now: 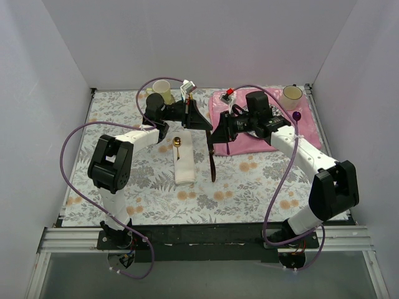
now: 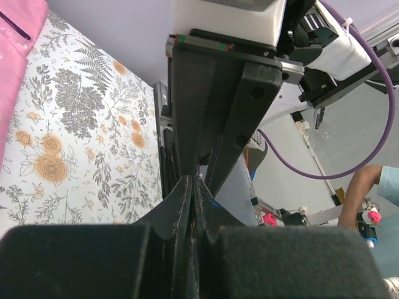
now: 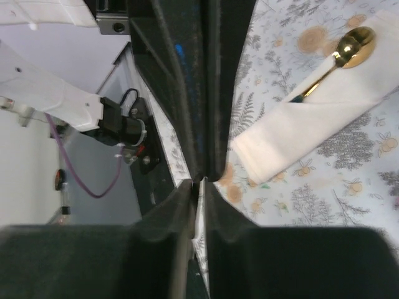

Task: Fold the napkin into a case and place the utensils inside
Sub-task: Pass from the left arm to the right, then pass from the right arm to the left

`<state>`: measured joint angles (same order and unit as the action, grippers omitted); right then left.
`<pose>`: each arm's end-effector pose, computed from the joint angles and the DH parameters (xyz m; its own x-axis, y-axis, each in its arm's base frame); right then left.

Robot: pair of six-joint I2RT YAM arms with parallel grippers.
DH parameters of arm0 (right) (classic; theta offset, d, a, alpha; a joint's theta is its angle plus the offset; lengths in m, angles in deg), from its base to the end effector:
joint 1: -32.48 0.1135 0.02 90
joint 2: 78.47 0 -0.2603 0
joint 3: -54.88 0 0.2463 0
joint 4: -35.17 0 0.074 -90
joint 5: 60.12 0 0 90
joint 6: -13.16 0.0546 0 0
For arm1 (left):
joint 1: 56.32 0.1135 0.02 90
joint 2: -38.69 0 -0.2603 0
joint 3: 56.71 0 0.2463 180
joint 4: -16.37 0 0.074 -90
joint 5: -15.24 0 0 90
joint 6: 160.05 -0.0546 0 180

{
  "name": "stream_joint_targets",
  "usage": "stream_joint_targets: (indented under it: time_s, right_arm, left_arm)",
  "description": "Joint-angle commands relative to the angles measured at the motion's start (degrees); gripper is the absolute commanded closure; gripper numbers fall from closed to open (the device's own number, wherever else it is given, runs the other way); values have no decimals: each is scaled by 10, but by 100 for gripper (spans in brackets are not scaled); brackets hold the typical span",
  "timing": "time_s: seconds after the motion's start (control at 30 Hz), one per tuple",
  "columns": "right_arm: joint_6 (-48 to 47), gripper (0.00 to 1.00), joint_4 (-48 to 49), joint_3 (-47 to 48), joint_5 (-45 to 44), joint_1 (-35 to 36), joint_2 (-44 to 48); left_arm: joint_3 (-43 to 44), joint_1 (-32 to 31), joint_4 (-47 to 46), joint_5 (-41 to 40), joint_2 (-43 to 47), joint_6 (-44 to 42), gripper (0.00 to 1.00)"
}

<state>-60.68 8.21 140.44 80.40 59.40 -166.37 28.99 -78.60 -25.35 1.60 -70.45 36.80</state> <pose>0.2942 0.1967 0.3104 -0.6663 -0.1398 -0.7325 -0.7315 0.3135 0.6055 0.3628 -0.2060 0.2887 -0.9869 0.1605 -0.0165 0.0044 -0.0757 -0.9971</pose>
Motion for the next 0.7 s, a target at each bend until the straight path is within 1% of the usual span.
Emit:
stream_joint_targets:
  time_s: [0.0, 0.03, 0.07, 0.1, 0.13, 0.17, 0.2, 0.23, 0.27, 0.3, 0.33, 0.37, 0.4, 0.43, 0.47, 0.53, 0.67]
  right_arm:
    - [12, 93, 42, 20, 3, 11, -6]
    - [19, 99, 46, 20, -2, 12, -7]
    - [24, 99, 54, 20, -8, 14, -8]
    - [29, 99, 58, 20, -12, 13, -10]
    - [41, 99, 64, 20, -18, 14, -10]
    - [47, 99, 71, 20, -34, 14, -10]
    - [55, 99, 78, 17, -35, 14, -12]
    - [62, 99, 80, 17, -37, 14, -15]
    - [75, 99, 82, 18, -42, 14, -18]
    - [85, 99, 84, 18, -46, 14, -26]
    - [98, 99, 86, 18, -51, 14, -31]
    - [118, 99, 83, 21, -68, 15, -34]
    - [125, 99, 73, 23, -79, 16, -40]
    - [133, 99, 72, 23, -89, 18, -42]
    - [140, 99, 70, 23, -112, 21, -45]
    - [157, 99, 69, 31, -125, 22, -58]
    - [171, 99, 84, 56, -132, 31, -78]
  left_arm:
    - [19, 4, 74, -40, 48, -50, 100]
    - [22, 7, 112, -52, 59, -79, 92]
    - [30, 7, 228, -74, 69, -169, 68]
    - [47, 9, 296, -137, 80, -215, 53]
    - [54, 14, 352, -182, 104, -256, 41]
    - [56, 19, 414, -216, 115, -277, 38]
    - [58, 24, 433, -270, 125, -303, 34]
    - [71, 35, 453, -306, 134, -313, 26]
    - [87, 36, 527, -341, 146, -334, 22]
    - [110, 36, 564, -398, 146, -380, 23]
    - [143, 35, 602, -421, 147, -396, 24]
    - [157, 34, 655, -450, 152, -410, 31]
    - [166, 31, 679, -473, 156, -434, 34]
    - [184, 20, 701, -522, 158, -445, 34]
    - [192, 12, 746, -545, 162, -454, 34]
    - [202, -7, 779, -590, 163, -460, 33]
    - [210, -26, 828, -622, 163, -441, 33]
